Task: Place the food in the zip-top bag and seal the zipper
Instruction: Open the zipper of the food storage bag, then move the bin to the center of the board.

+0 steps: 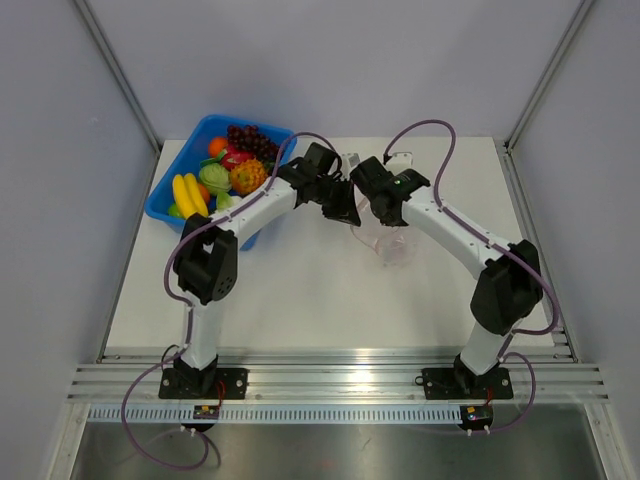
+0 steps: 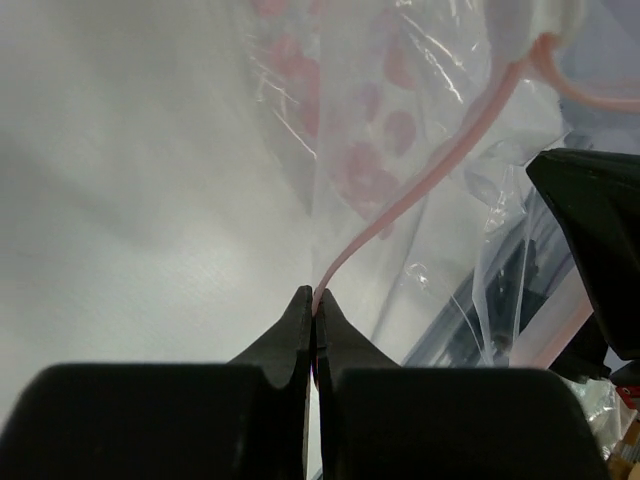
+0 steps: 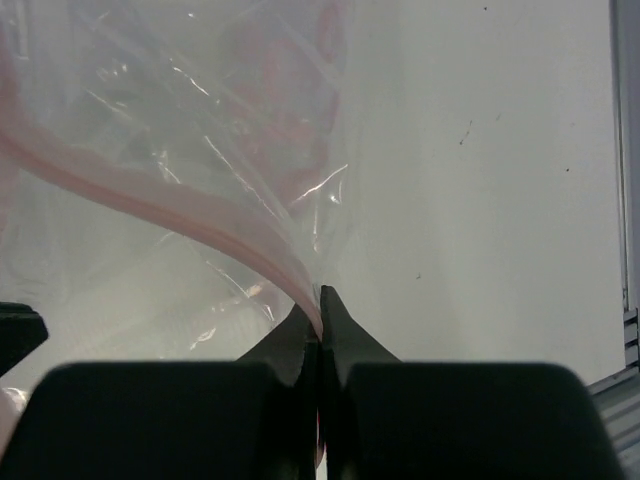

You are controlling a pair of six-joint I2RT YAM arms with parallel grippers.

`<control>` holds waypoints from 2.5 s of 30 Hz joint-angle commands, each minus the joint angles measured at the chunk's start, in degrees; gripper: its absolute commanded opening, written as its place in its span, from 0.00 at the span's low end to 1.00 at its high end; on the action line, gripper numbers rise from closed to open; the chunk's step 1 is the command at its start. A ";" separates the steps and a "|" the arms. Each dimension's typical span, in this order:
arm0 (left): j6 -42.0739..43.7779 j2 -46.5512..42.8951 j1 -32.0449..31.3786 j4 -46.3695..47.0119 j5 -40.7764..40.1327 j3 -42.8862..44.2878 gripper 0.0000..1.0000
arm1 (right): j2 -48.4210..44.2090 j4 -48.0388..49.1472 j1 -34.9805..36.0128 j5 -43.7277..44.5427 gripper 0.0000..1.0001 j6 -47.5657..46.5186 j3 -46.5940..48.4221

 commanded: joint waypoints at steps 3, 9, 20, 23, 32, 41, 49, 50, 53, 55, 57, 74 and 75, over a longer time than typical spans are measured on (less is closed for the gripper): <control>5.15 -1.01 3.78 -5.54 -7.91 0.70 0.00 | 3.52 3.56 -0.24 -2.87 0.00 0.20 6.24; 9.72 -0.58 5.54 -10.28 -15.39 0.96 0.00 | 7.39 3.83 -0.24 -5.07 0.00 -2.00 11.25; 8.59 -0.14 5.28 -6.17 -4.61 3.24 0.00 | 4.23 -1.26 -0.15 -1.39 0.00 -6.04 20.92; 7.45 -0.22 5.10 -4.32 -1.62 4.13 0.00 | 3.00 -2.06 -0.15 -1.64 0.00 -7.01 20.66; 10.25 -4.34 7.64 -12.92 -2.66 9.05 0.73 | 3.09 -2.68 -0.24 -2.26 0.00 -6.22 16.62; 9.02 -13.50 21.27 -10.55 -7.20 2.36 0.72 | 2.56 -2.15 -0.24 -2.52 0.00 -6.22 15.74; 14.03 -5.24 21.62 -14.15 -21.71 6.50 0.78 | 2.30 -1.45 -0.24 -3.84 0.00 -7.36 16.18; 14.12 -3.75 21.62 -14.68 -22.43 6.59 0.75 | 2.38 -1.45 -0.24 -3.84 0.00 -7.45 16.01; 14.03 -3.65 21.62 -14.25 -23.48 3.87 0.67 | 2.03 -1.36 -0.24 -3.84 0.00 -7.36 15.74; 13.59 -4.70 21.62 -13.28 -24.53 1.06 0.61 | 1.86 -1.19 -0.24 -4.28 0.00 -7.27 15.48; 13.59 -5.75 21.62 -12.67 -25.07 -0.78 0.60 | 1.86 -1.10 -0.24 -4.72 0.00 -7.36 15.48; 6.04 -20.69 19.34 -5.72 -23.13 -24.34 0.04 | -1.57 -0.83 -0.15 -5.07 0.00 -5.69 11.79; 5.77 -20.96 19.17 -6.24 -23.83 -24.87 0.04 | -1.66 -0.75 -0.15 -5.25 0.00 -5.60 11.70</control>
